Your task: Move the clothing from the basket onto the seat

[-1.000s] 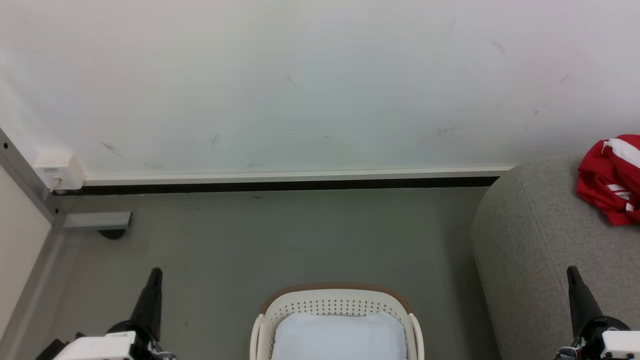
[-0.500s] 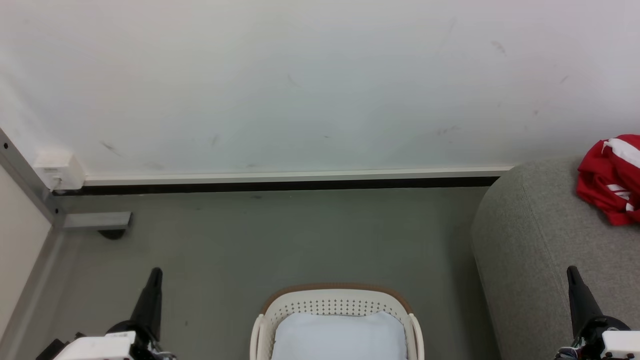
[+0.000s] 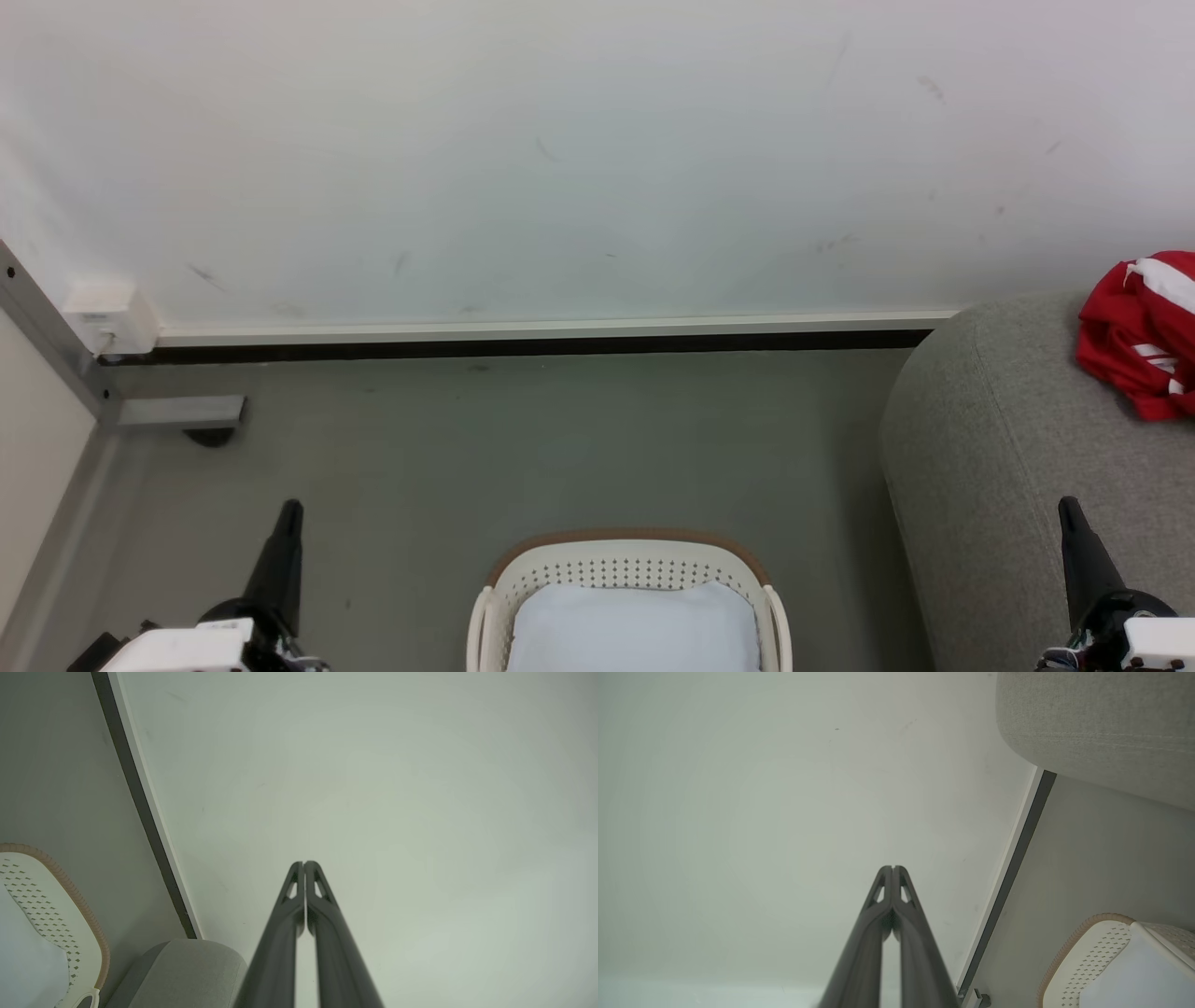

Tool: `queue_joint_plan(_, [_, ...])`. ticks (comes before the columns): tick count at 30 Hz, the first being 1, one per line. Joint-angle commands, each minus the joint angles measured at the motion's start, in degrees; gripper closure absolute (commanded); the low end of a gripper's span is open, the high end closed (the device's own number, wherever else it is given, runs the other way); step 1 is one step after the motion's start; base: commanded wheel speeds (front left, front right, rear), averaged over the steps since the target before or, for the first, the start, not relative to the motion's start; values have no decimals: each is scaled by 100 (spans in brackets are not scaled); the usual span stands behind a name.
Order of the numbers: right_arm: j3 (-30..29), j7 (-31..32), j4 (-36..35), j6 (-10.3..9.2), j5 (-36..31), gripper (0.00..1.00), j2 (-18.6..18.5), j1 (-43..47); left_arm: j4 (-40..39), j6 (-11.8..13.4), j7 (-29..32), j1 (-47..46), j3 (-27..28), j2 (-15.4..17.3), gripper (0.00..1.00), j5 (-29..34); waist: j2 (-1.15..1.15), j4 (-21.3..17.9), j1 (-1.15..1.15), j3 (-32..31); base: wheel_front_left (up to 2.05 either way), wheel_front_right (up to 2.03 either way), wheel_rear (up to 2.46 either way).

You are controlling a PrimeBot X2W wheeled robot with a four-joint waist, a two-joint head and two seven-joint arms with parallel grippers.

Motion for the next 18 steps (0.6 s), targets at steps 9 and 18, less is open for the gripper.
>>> queue_joint_plan(9, [-16,17,-31,-12,5,100,-43,-70,-20,-9,21,-50,12,9,100,-78,0,0,0,0,0,0,0])
queue_joint_plan(18, [-16,17,-31,-12,6,100,-43,-70,-20,-9,20,-50,12,9,100,-79,0,0,0,0,0,0,0])
